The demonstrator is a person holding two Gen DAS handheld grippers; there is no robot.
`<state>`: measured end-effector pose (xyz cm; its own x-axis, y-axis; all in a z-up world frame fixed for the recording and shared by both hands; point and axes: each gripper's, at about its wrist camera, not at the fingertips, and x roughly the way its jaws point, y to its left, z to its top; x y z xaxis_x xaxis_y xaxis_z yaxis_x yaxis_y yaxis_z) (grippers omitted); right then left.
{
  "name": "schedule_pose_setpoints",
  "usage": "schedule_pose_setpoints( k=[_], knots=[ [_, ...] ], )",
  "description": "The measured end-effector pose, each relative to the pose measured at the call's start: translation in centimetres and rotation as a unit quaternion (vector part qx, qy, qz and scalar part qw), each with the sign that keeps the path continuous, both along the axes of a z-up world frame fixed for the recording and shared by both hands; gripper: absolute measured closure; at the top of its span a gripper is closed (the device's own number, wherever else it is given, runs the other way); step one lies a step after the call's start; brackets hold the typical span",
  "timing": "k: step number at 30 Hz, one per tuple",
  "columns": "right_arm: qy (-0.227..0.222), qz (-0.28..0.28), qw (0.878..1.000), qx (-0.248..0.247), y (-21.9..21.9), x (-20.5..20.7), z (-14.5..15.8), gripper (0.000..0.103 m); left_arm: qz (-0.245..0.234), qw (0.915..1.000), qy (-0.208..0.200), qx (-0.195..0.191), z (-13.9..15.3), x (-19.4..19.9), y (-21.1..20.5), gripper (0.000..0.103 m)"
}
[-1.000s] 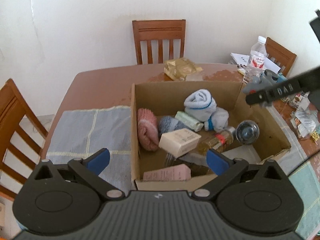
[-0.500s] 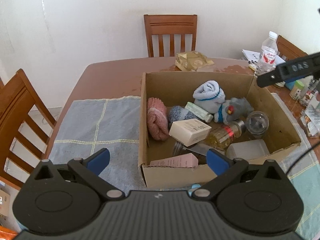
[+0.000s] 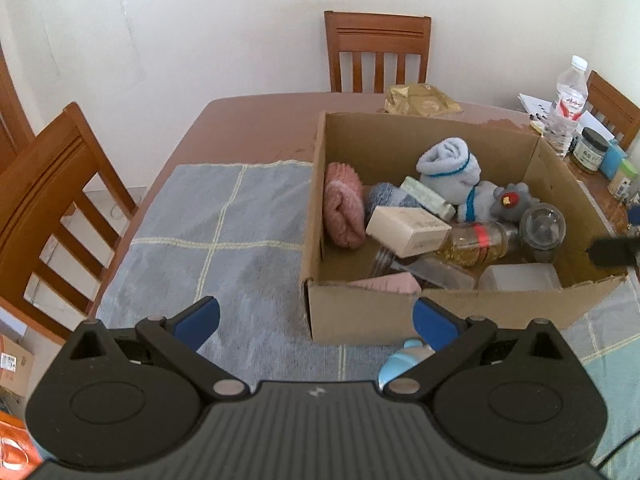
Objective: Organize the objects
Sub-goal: 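Move the left tool to the blue toy while the right tool approaches the green C&S tissue pack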
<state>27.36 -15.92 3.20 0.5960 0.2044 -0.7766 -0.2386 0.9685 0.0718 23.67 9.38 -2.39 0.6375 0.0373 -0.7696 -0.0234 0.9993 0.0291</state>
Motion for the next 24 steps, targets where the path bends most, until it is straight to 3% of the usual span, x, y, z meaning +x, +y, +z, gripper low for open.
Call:
schedule_pose_setpoints(
  k=[6,11,24],
  knots=[
    [0.016,0.020,1.000,-0.009,0.9,-3.7,-1.4,0.000,0.007,0.9999,0.011,0.005,-0.9,-1.0,0.2,0.001],
    [0.051,0.039,0.998,-0.010,2.4,-5.9,-4.9,0.000,0.026,0.9995,0.009,0.014,-1.4,-1.7,1.2,0.001],
    [0.094,0.062,0.994,-0.005,6.8,-5.0,-12.5,0.000,0.053,0.9982,0.026,-0.001,-2.9,-3.1,4.2,0.001]
  ],
)
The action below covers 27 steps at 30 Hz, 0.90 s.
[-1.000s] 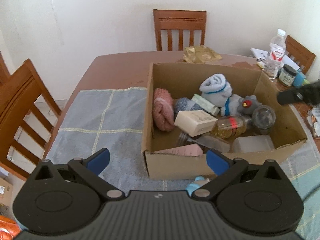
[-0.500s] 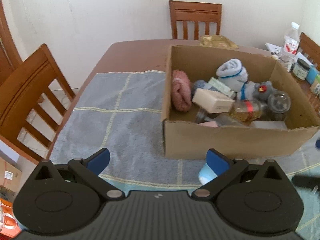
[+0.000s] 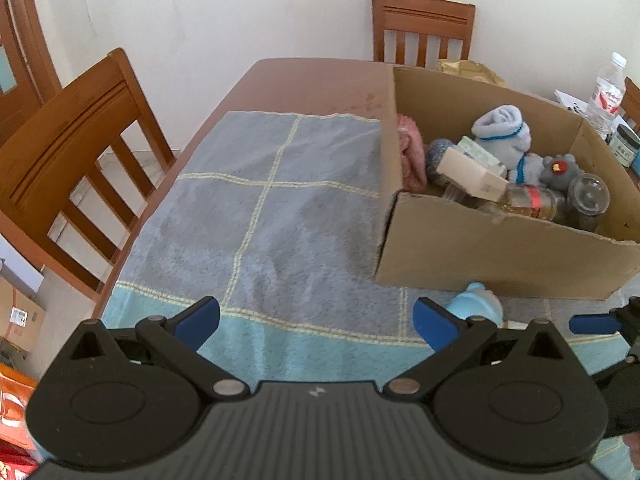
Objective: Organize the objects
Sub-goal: 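Move the left tool to the blue toy while the right tool approaches the green C&S tissue pack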
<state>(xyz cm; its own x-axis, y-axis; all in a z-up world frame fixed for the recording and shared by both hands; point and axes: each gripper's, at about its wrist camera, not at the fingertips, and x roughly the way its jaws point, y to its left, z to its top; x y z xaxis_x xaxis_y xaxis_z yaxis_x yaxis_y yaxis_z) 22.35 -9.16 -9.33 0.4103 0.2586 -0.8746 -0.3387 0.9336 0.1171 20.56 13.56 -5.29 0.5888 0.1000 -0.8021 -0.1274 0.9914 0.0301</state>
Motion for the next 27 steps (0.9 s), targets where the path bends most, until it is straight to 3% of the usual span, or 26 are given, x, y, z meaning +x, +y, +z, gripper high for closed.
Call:
schedule_pose_setpoints(
  k=[13,27],
  knots=[
    [-0.019,-0.028,0.999,-0.029,2.7,1.7,-1.9,0.000,-0.013,0.9998,0.007,-0.013,-0.5,0.4,-0.2,0.001],
    [-0.012,-0.094,0.994,-0.059,-2.8,0.9,-2.2,0.000,-0.098,0.9944,0.012,-0.038,-1.4,1.6,-4.1,0.001]
  ],
)
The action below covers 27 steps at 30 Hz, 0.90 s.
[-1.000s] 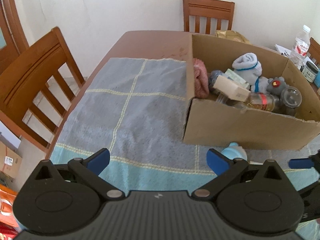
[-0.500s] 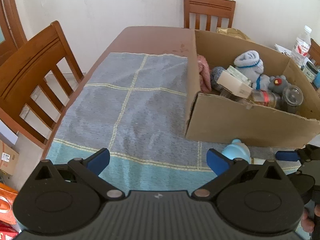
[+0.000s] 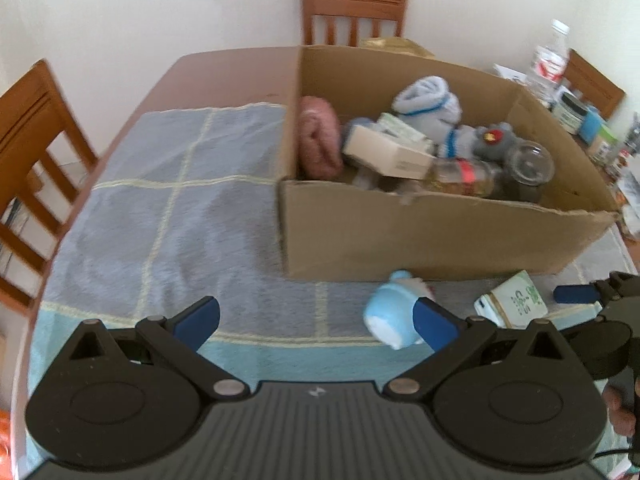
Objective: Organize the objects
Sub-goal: 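Move the left tool to the blue toy while the right tool approaches the green C&S tissue pack, then close the left tool on the blue toy while the right tool grasps the tissue pack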
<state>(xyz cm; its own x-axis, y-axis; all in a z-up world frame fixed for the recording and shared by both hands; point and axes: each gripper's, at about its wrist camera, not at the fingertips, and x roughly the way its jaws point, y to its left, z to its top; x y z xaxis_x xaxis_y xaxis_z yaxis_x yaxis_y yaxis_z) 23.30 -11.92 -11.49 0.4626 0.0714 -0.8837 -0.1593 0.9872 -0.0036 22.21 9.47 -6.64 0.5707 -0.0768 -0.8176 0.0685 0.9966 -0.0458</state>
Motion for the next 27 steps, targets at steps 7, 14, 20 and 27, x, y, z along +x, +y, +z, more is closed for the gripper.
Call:
schedule_pose_setpoints(
  k=[7,14,20,27],
  knots=[
    [-0.005,-0.012,1.000,0.001,-2.6,-0.3,-0.1,0.000,-0.064,0.9980,0.000,0.000,-1.1,1.1,-2.7,0.001],
    [-0.014,0.001,1.000,0.002,-3.3,-0.6,-0.2,0.000,-0.106,0.9943,-0.010,0.010,-2.7,1.8,-4.2,0.001],
    [-0.017,0.004,1.000,0.002,-3.3,-0.7,-0.1,0.000,-0.145,0.9890,-0.024,0.018,-3.5,1.4,-4.4,0.012],
    [-0.023,0.006,1.000,0.003,-3.3,-1.2,-0.2,0.000,-0.162,0.9865,-0.018,0.010,-4.2,1.5,-4.6,0.034]
  ],
)
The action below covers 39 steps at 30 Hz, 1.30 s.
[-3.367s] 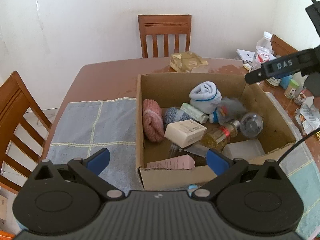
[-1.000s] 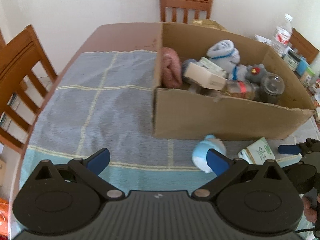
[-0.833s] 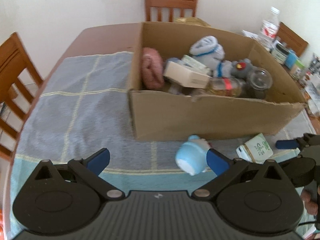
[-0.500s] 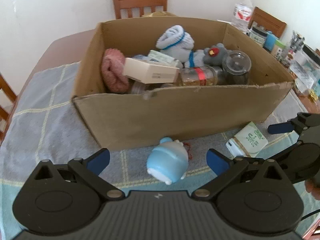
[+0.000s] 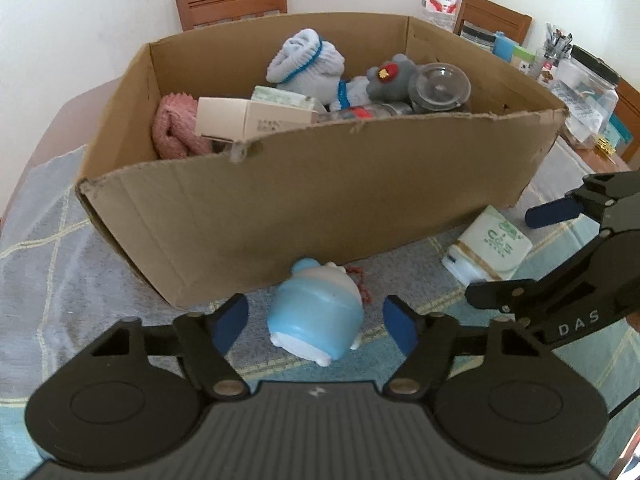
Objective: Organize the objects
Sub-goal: 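Close the left tool on the blue toy while the right tool grasps the tissue pack, then carry the blue toy and tissue pack into the box with both tools and release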
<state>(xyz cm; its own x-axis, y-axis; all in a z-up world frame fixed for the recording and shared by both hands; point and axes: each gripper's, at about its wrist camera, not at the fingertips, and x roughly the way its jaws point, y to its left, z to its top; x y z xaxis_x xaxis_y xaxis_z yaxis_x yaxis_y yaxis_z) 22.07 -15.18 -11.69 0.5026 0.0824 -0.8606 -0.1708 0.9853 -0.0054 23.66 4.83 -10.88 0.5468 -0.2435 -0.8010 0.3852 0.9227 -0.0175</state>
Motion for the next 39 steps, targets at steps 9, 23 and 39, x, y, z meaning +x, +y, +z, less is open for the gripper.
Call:
schedule_pose_setpoints(
  k=[9,23,39],
  knots=[
    [0.000,0.003,1.000,0.000,-0.1,0.1,0.2,0.000,0.007,0.9998,0.005,-0.017,-0.1,0.4,0.0,0.050],
    [-0.002,0.030,1.000,0.000,1.4,0.0,1.9,0.033,-0.004,0.9997,0.014,-0.022,0.2,0.1,-0.1,0.057],
    [0.007,0.055,0.998,0.021,-0.1,-1.2,6.8,0.034,-0.064,0.9966,0.030,-0.042,5.1,-1.4,0.4,0.058]
  ],
)
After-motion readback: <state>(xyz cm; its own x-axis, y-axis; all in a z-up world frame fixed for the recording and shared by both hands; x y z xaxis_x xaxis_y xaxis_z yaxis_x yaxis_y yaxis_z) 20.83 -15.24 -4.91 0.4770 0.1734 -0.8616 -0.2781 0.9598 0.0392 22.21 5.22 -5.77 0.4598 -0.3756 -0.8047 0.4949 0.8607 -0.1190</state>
